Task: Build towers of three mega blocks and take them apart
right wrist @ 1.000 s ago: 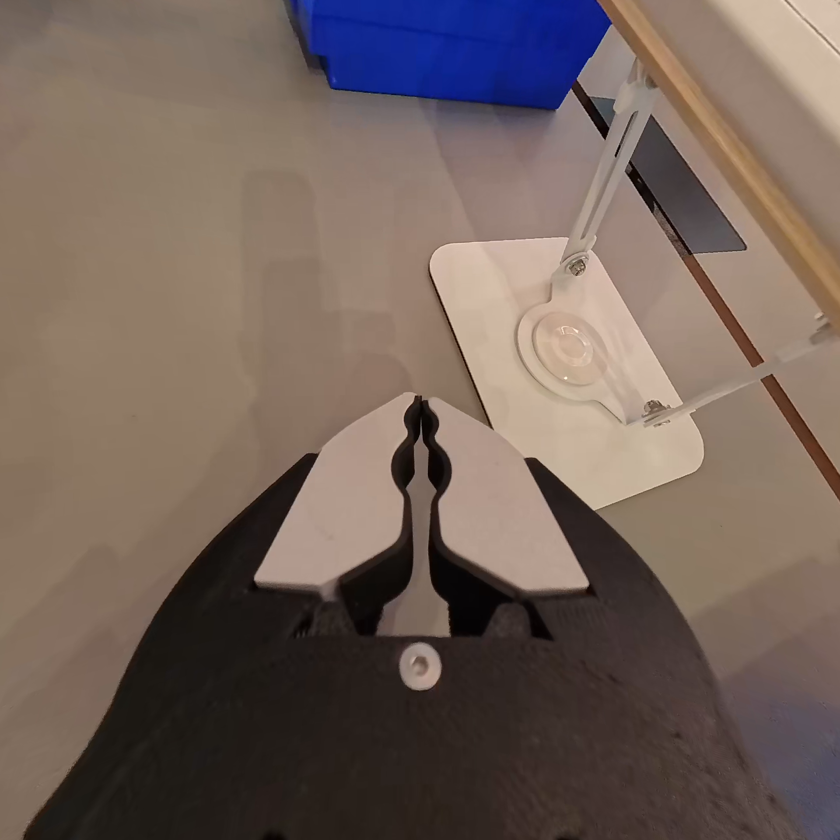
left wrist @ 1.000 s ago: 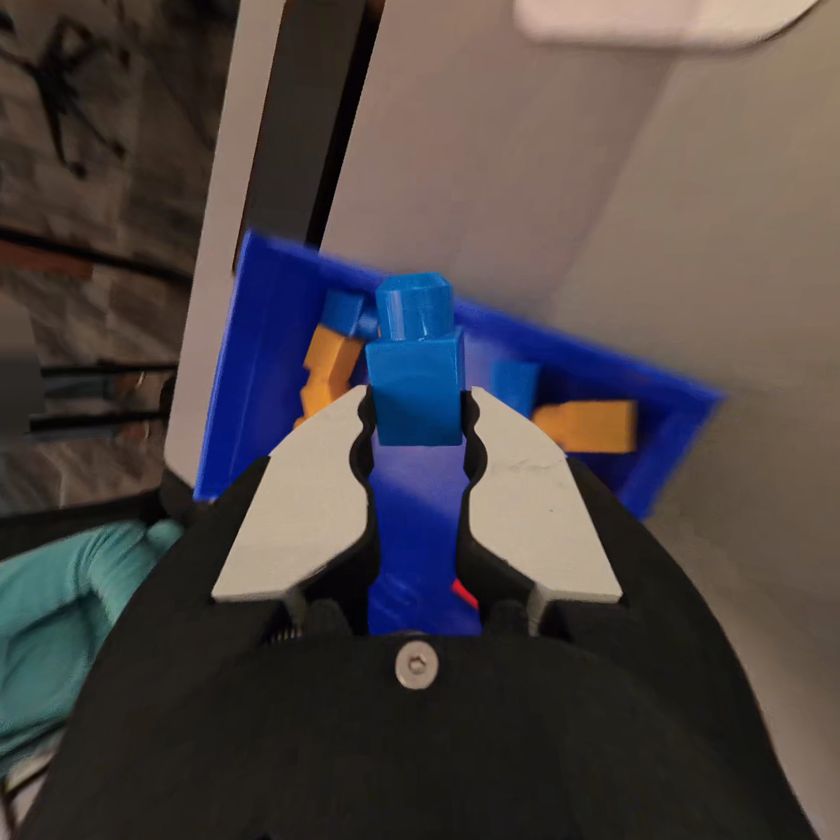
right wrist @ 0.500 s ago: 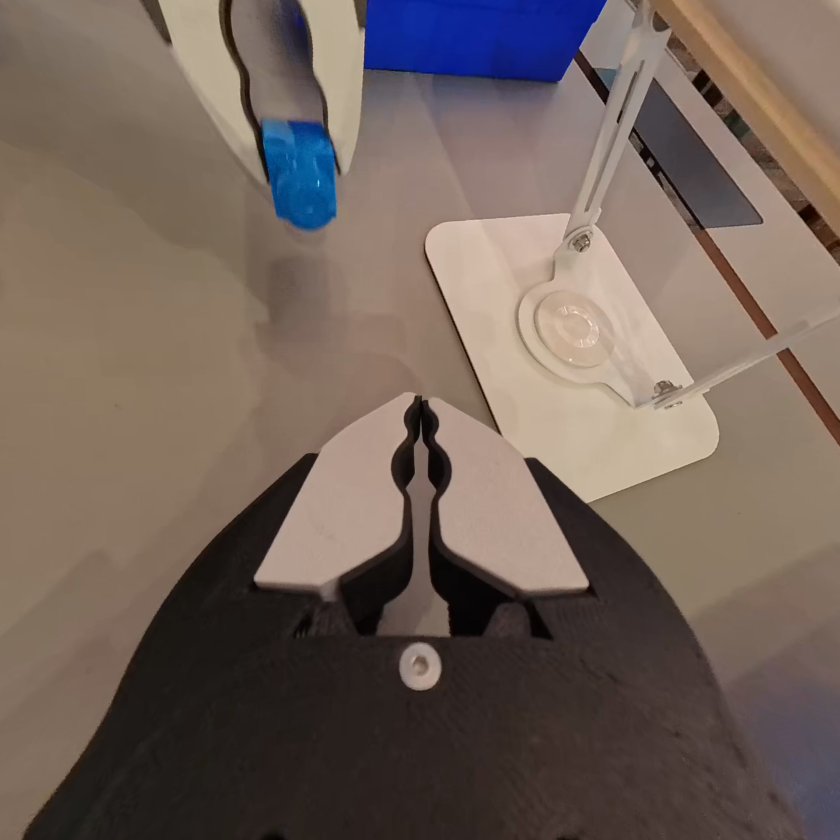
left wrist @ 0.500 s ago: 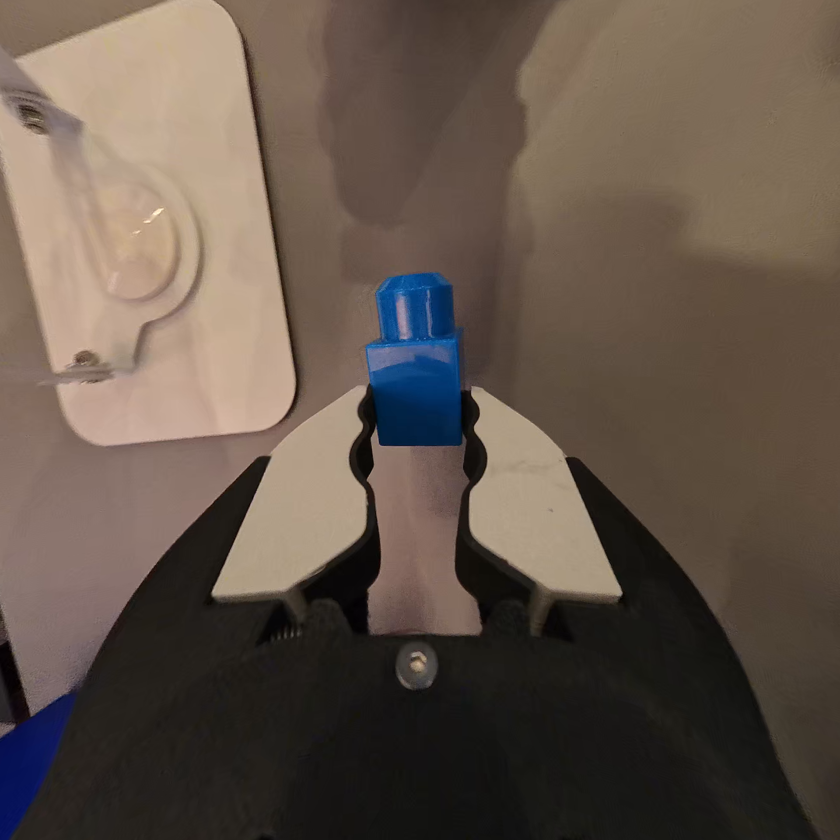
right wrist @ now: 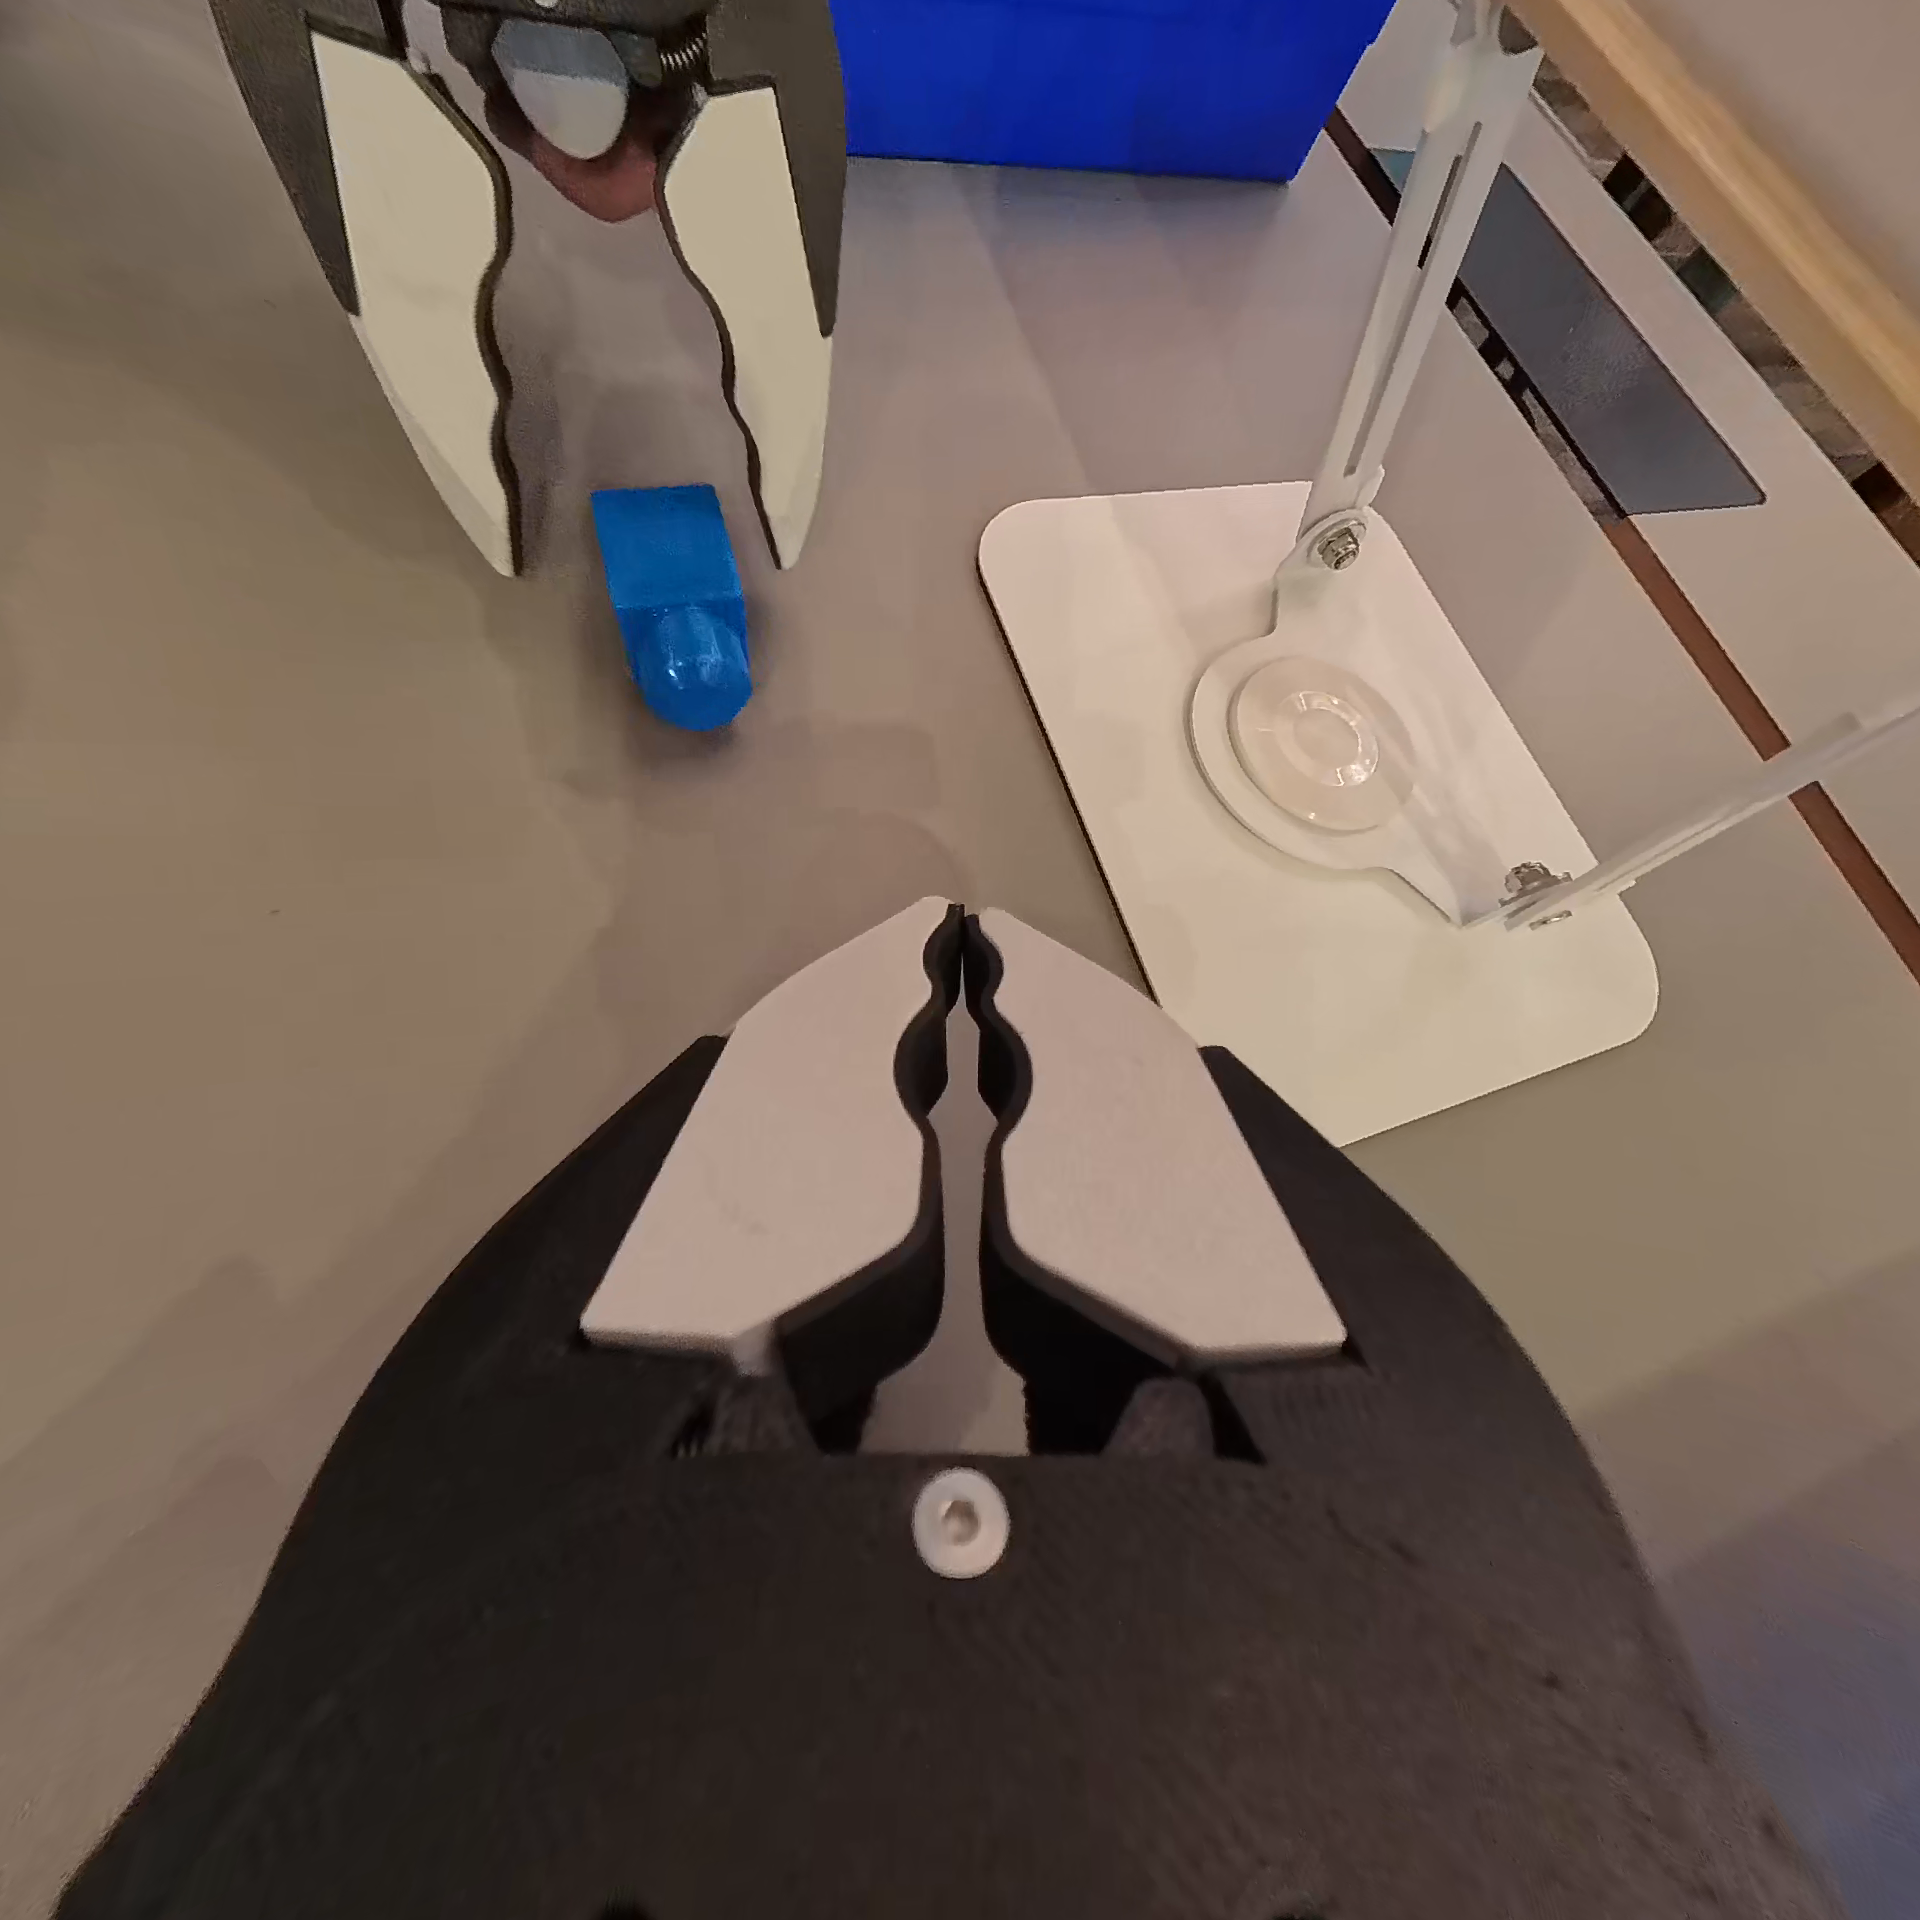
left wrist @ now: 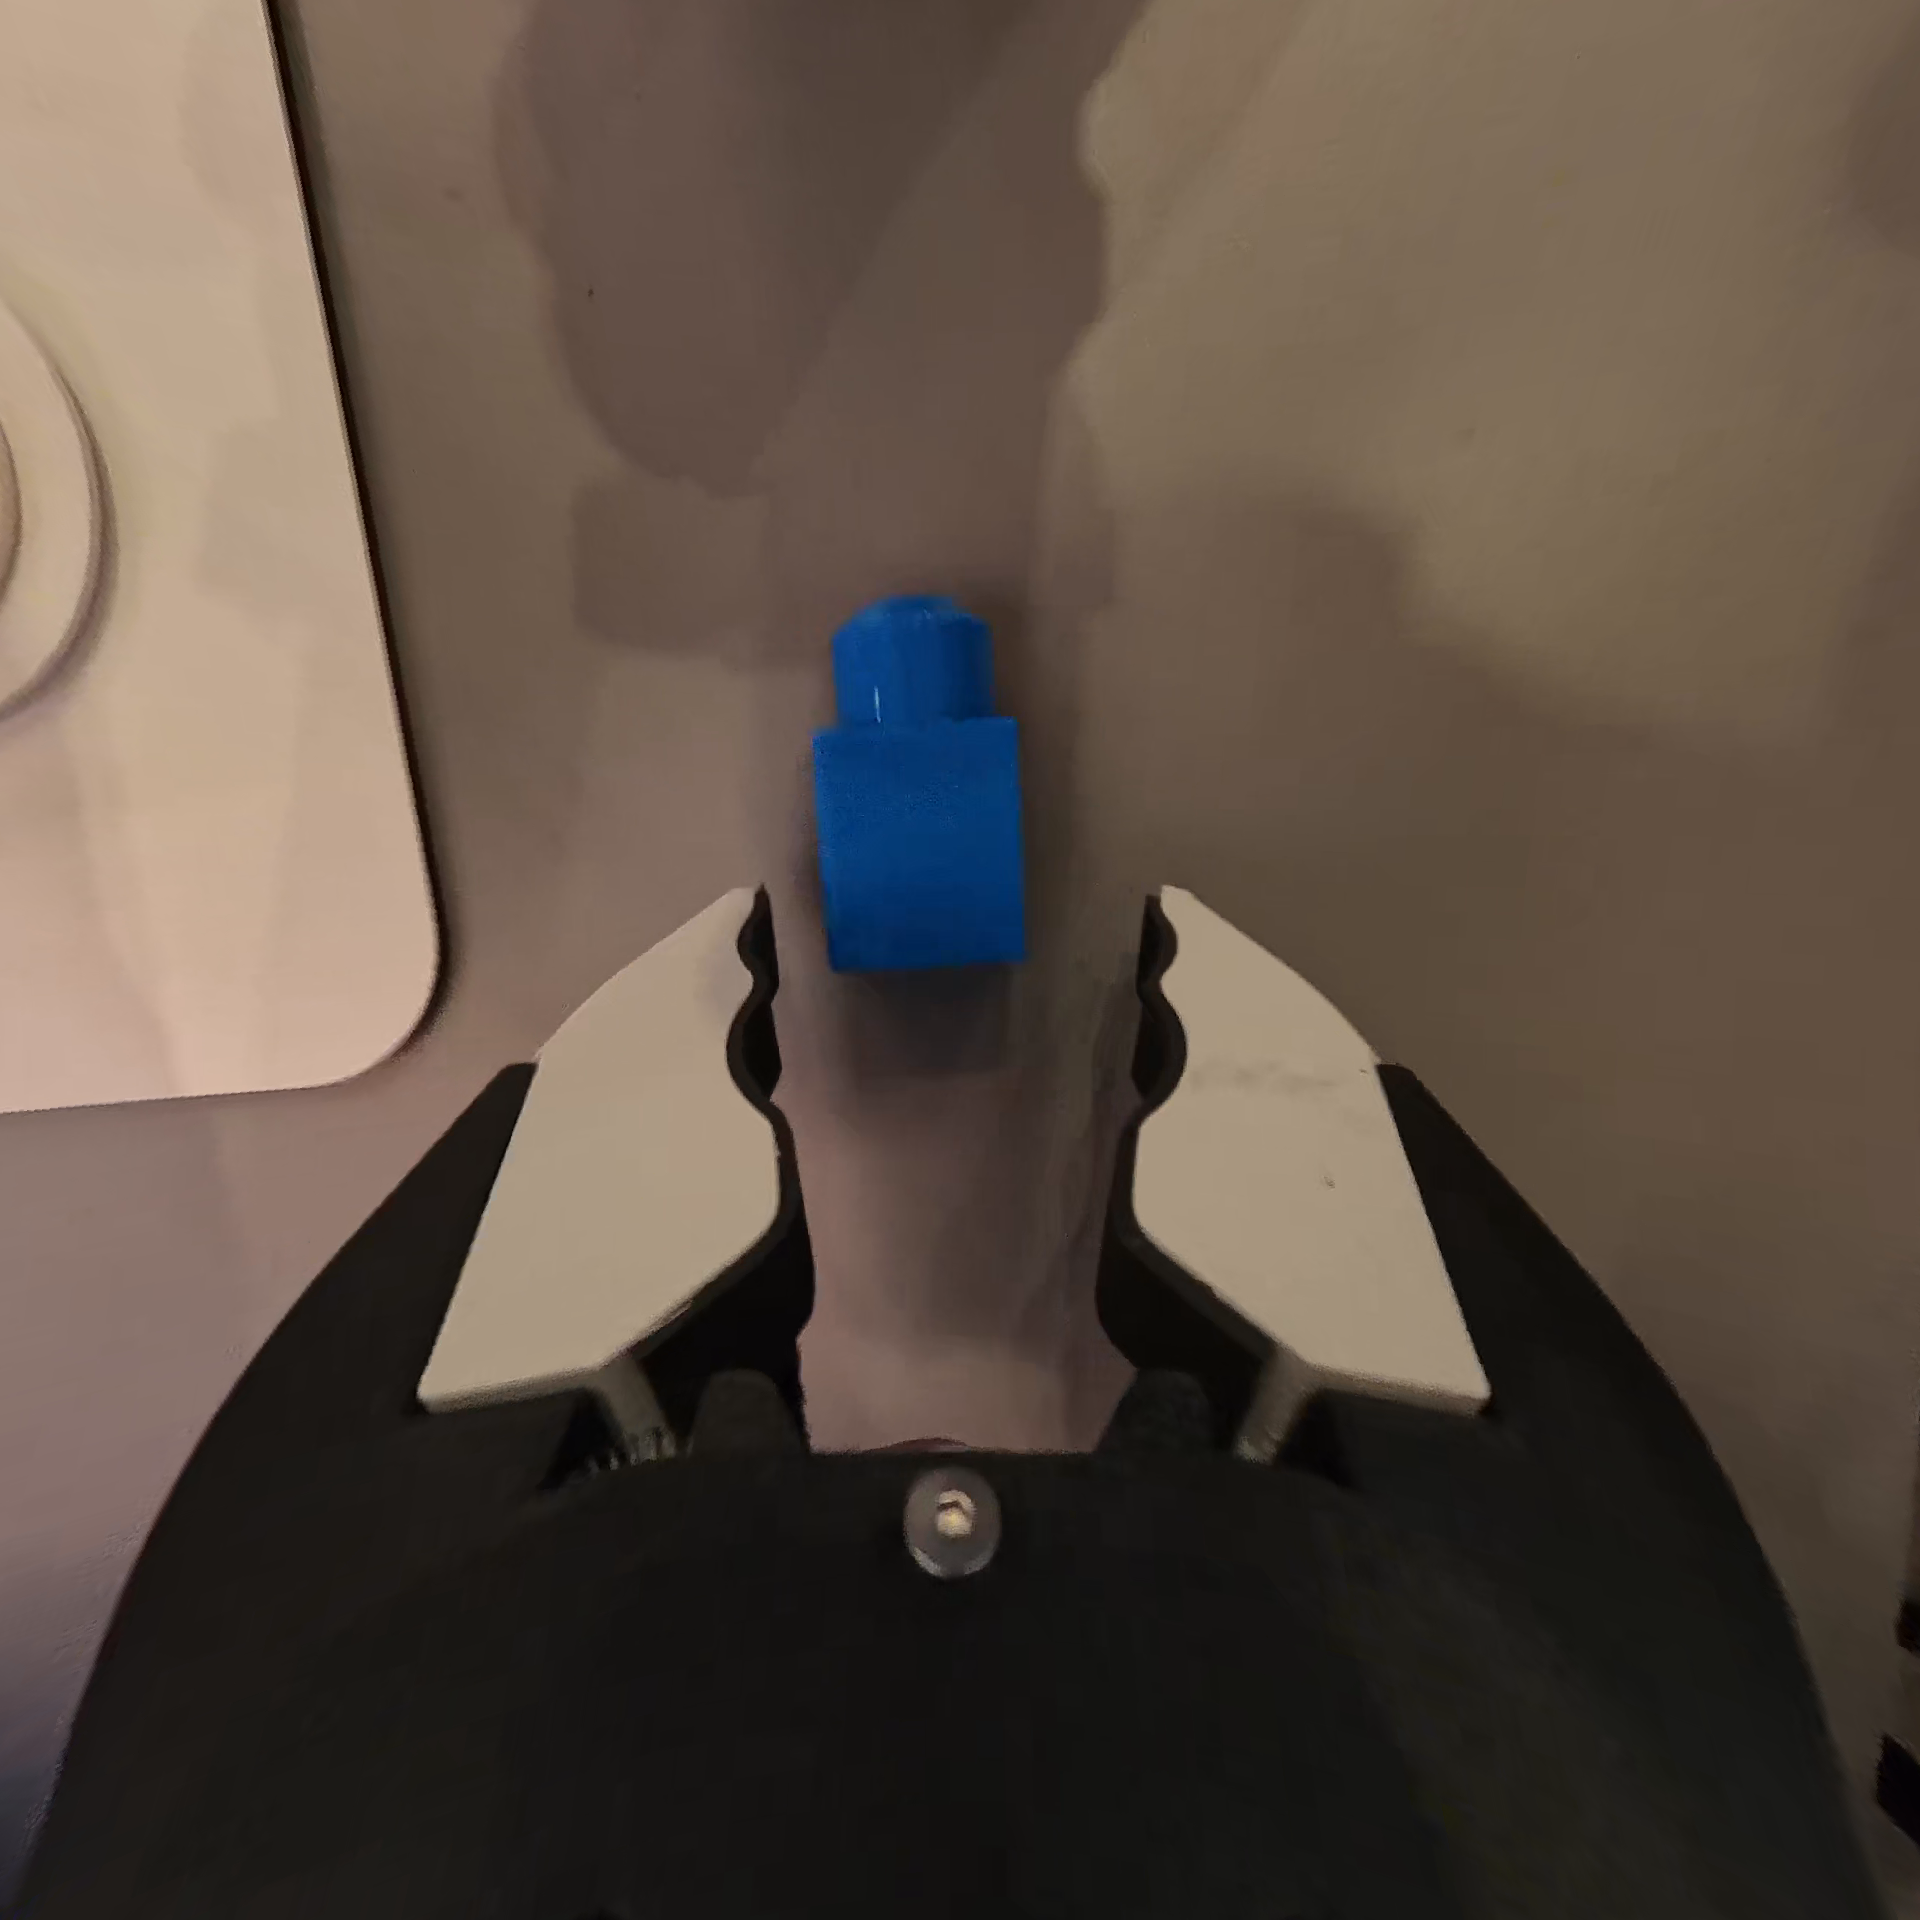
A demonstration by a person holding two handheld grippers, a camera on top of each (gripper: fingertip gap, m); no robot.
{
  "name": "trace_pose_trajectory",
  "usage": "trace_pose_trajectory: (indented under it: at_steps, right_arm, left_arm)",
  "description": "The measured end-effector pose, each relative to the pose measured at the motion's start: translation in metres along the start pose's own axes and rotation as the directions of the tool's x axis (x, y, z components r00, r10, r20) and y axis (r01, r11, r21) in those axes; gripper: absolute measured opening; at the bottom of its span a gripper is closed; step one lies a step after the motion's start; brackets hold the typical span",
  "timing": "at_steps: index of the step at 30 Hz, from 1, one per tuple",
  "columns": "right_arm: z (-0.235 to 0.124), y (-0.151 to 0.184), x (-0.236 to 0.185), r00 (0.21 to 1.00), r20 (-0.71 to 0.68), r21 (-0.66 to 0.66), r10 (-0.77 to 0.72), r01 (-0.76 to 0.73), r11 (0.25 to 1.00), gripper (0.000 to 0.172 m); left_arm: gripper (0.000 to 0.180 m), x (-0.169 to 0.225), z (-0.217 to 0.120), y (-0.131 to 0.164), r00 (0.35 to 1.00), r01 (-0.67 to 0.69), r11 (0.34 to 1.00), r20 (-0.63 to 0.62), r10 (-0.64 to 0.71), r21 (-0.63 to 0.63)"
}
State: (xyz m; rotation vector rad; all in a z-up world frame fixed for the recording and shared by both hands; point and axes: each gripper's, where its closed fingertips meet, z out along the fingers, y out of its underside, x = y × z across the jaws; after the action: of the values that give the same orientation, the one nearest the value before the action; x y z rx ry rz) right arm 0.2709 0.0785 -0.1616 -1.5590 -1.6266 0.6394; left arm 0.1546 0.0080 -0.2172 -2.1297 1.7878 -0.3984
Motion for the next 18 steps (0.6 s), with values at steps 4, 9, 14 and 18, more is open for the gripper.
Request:
trace_pose_trajectory:
  at_steps: [4, 9, 14, 18]
  right_arm:
    - [0.0, 0.0, 0.0, 1.0, -0.001, 0.001, -0.003, 0.003, 1.0, 0.0]
    - [-0.001, -0.003, -0.001, 1.0, -0.001, 0.013, -0.004, 0.004, 1.0, 0.0]
    - [0.0, -0.004, -0.002, 1.0, 0.001, 0.017, -0.007, 0.007, 1.0, 0.0]
    - [0.001, -0.001, 0.0, 1.0, 0.001, 0.017, 0.007, -0.007, 1.0, 0.0]
  left_arm:
    - [0.064, 0.004, -0.032, 0.008, 0.999, 0.032, 0.995, 0.032, -0.036, 0.091]
    - [0.057, -0.037, -0.135, 0.048, 0.941, 0.077, 0.981, 0.312, -0.132, 0.18]
    - [0.055, -0.117, -0.239, 0.112, 0.782, 0.161, 0.945, 0.547, -0.298, 0.285]
    - [0.057, -0.184, -0.241, 0.174, 0.723, 0.271, 0.934, 0.591, -0.357, 0.232]
